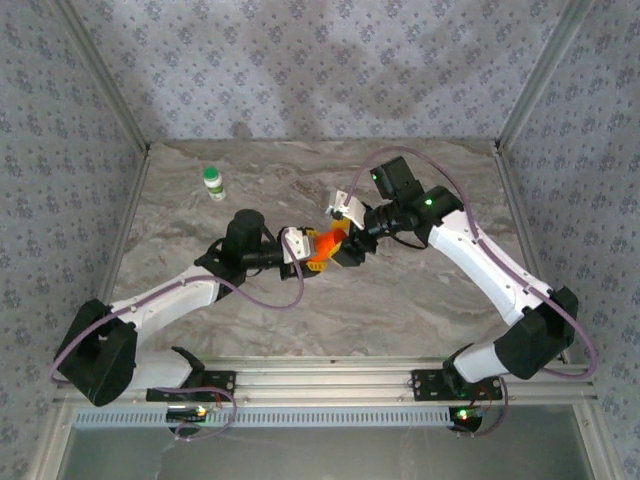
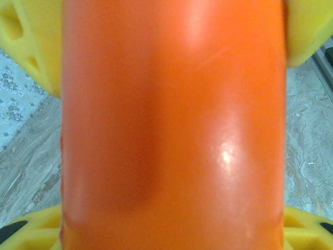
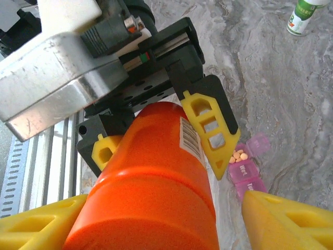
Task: Sort the pills into containers
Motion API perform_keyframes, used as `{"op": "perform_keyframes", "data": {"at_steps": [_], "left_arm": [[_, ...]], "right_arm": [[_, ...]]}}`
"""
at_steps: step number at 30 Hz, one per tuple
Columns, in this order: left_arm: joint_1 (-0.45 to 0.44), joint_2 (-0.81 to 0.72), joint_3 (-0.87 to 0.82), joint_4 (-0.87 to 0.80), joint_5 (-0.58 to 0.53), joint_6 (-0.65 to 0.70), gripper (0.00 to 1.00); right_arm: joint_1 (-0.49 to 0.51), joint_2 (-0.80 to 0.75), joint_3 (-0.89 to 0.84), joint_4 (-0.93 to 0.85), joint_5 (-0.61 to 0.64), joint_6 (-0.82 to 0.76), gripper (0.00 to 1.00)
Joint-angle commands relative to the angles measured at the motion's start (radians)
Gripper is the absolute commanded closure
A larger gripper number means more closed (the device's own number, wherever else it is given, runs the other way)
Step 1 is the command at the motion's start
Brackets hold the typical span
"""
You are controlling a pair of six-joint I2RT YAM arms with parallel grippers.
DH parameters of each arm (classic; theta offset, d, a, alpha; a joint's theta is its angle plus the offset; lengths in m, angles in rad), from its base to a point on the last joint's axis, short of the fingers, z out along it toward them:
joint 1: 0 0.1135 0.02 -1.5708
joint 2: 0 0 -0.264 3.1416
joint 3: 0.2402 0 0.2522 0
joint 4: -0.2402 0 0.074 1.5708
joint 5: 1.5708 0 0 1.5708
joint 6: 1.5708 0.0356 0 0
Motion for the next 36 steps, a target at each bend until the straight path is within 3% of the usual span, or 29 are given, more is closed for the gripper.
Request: {"op": "perform_keyframes", "data": {"at_steps": [1,5,10,12,13,16,17,18,22,25,29,31,34,36], "left_arm": [[-0.007,-0.012,0.028,0.037,0.044,-0.002,1.0],[-0.008,-0.013,0.027,0.046,0.043,-0.005,1.0],[-0.01,-0.013,0.024,0.053,0.025,-0.009,1.0],[-0.01,-0.013,0.022,0.065,-0.001,-0.018,1.0],[-0.01,-0.012,0.019,0.074,-0.016,-0.023,0.95],[-0.01,-0.013,0.003,0.109,-0.068,-0.048,0.5],[-0.009,-0.015,-0.007,0.127,-0.086,-0.055,0.1],[-0.009,-0.018,-0.019,0.144,-0.103,-0.063,0.01],[-0.008,-0.041,-0.093,0.262,-0.238,-0.113,0.01],[-0.009,-0.086,-0.171,0.388,-0.391,-0.177,0.0],[-0.001,-0.195,-0.233,0.445,-0.682,-0.27,0.01],[0.023,-0.252,-0.244,0.42,-0.756,-0.334,0.0],[0.051,-0.317,-0.258,0.376,-0.756,-0.401,0.01],[0.053,-0.343,-0.262,0.358,-0.837,-0.467,0.01]], "right_arm": [[0.008,-0.002,0.022,0.022,-0.004,0.003,0.26],[0.015,0.036,0.037,-0.002,-0.036,-0.016,0.33],[0.017,0.067,0.072,-0.041,-0.073,-0.004,0.63],[0.012,0.075,0.09,-0.066,-0.073,-0.002,0.69],[0.006,0.075,0.098,-0.071,-0.068,0.002,0.71],[-0.024,0.065,0.108,-0.052,-0.017,0.051,0.76],[-0.043,0.061,0.109,-0.032,0.007,0.083,0.77],[-0.061,0.059,0.11,-0.014,0.036,0.111,0.77],[-0.124,0.073,0.118,0.056,0.327,0.179,0.76],[-0.162,0.156,0.206,0.003,0.507,0.194,0.75],[-0.201,0.346,0.411,-0.132,0.752,0.213,0.75],[-0.219,0.453,0.542,-0.225,0.793,0.22,0.75],[-0.24,0.612,0.74,-0.36,0.791,0.222,0.73],[-0.246,0.716,0.877,-0.441,0.792,0.217,0.72]]}}
